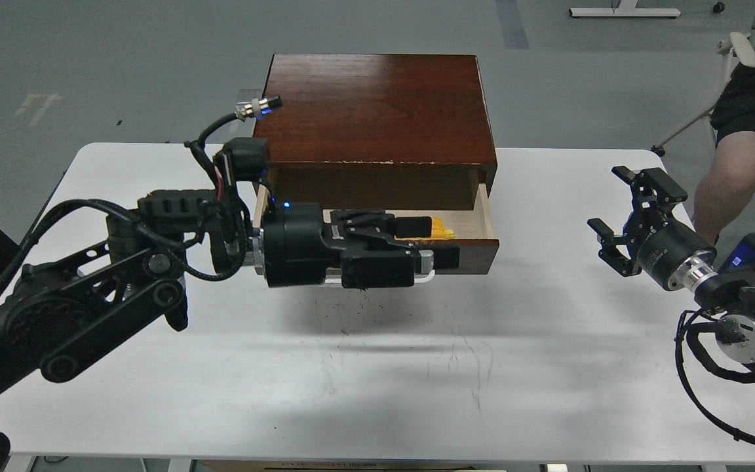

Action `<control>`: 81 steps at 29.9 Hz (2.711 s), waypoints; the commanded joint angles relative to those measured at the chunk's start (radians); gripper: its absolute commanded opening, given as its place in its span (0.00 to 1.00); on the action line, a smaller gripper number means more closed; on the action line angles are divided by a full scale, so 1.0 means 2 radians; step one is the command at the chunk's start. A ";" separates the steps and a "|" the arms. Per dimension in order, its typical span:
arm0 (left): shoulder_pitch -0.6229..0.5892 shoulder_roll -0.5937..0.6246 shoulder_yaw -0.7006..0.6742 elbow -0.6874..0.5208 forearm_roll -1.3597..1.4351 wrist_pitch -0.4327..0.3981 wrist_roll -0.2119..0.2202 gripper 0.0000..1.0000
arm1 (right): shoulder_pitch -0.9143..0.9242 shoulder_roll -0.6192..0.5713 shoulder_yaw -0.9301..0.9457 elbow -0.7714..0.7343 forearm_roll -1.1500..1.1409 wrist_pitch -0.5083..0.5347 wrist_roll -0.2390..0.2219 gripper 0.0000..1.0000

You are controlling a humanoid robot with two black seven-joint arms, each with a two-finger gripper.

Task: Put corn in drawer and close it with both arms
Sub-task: 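Bring the left gripper to the front of the drawer, then push the drawer front away from the robot with the left gripper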

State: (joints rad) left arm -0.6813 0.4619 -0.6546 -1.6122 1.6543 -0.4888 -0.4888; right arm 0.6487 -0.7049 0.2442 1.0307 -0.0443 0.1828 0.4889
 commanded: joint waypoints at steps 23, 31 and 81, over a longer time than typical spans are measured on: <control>0.074 0.006 0.052 0.107 -0.086 0.000 0.000 0.00 | -0.012 0.001 -0.001 0.001 -0.001 0.001 0.000 1.00; 0.074 0.008 0.052 0.133 -0.099 0.001 0.000 0.00 | -0.012 0.002 -0.001 0.001 -0.002 0.002 0.000 1.00; 0.070 0.021 0.044 0.163 -0.127 0.000 0.000 0.00 | -0.021 0.002 -0.003 0.002 -0.005 0.002 0.000 1.00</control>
State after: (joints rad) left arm -0.5397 0.5034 -0.5676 -1.2868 1.3967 -0.4887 -0.4883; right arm 0.6068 -0.7010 0.2389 1.0340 -0.0553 0.1872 0.4889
